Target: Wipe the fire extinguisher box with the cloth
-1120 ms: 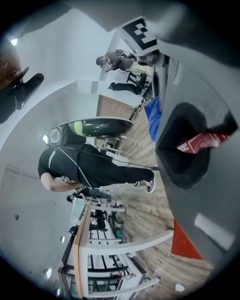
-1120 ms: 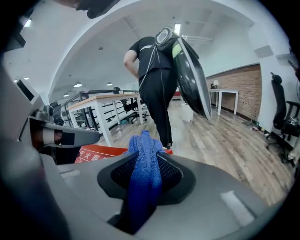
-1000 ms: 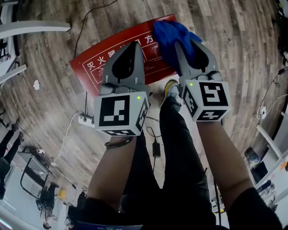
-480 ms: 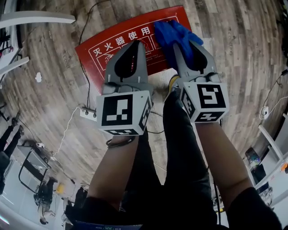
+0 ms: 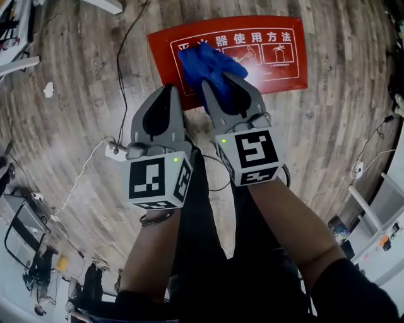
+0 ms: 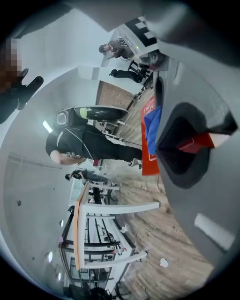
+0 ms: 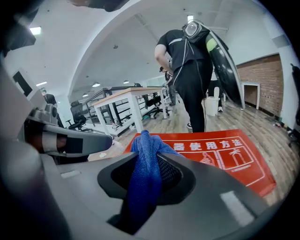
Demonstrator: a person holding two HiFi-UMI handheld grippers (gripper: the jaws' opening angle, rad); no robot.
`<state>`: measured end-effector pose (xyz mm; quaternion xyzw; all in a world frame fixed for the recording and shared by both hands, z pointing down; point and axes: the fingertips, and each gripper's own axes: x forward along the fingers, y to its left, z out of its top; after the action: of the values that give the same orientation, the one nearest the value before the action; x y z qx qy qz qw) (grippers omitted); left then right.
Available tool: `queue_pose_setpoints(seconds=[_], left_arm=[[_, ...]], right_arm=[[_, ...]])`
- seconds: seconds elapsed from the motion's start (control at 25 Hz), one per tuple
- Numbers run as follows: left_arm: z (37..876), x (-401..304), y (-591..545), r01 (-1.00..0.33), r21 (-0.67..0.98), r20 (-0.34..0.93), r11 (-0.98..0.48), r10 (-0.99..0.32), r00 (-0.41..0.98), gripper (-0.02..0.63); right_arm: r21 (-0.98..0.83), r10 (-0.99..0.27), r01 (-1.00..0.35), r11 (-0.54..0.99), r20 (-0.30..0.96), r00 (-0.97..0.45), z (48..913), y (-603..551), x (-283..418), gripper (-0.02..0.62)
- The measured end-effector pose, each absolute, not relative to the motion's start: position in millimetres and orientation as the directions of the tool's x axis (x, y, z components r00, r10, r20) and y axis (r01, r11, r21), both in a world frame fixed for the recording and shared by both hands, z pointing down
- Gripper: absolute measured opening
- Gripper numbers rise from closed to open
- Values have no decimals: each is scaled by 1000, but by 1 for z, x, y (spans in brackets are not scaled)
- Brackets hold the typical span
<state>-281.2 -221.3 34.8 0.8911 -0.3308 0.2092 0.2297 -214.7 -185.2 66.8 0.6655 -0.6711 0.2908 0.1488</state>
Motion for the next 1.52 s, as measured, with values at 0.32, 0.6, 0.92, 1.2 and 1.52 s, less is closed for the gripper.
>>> queue_pose_setpoints(seconds=[0.32, 0.6, 0.92, 1.2, 1.52], left_arm=[[35, -357, -252, -742, 231, 544, -630, -549, 635, 0], [34, -310, -230, -697, 261, 537, -668, -499, 680, 0], [37, -193, -170, -580, 282, 527, -764, -382, 759, 0], [32, -81, -114, -522, 278, 512, -806, -335, 791, 0], [21, -19, -88, -525, 316, 470, -790, -351, 810, 0]], right_arm=[[-235, -799, -971, 48, 575, -179, 66, -212, -299, 117], [-224, -812, -974, 39, 561, -161, 64, -196, -268, 117], [-202, -822, -972, -117, 569, -20, 68, -134, -152, 117], [-191, -817, -966, -173, 576, 33, 71, -68, -47, 117], [-101, -815, -992, -80, 579, 7, 70, -49, 26, 117]])
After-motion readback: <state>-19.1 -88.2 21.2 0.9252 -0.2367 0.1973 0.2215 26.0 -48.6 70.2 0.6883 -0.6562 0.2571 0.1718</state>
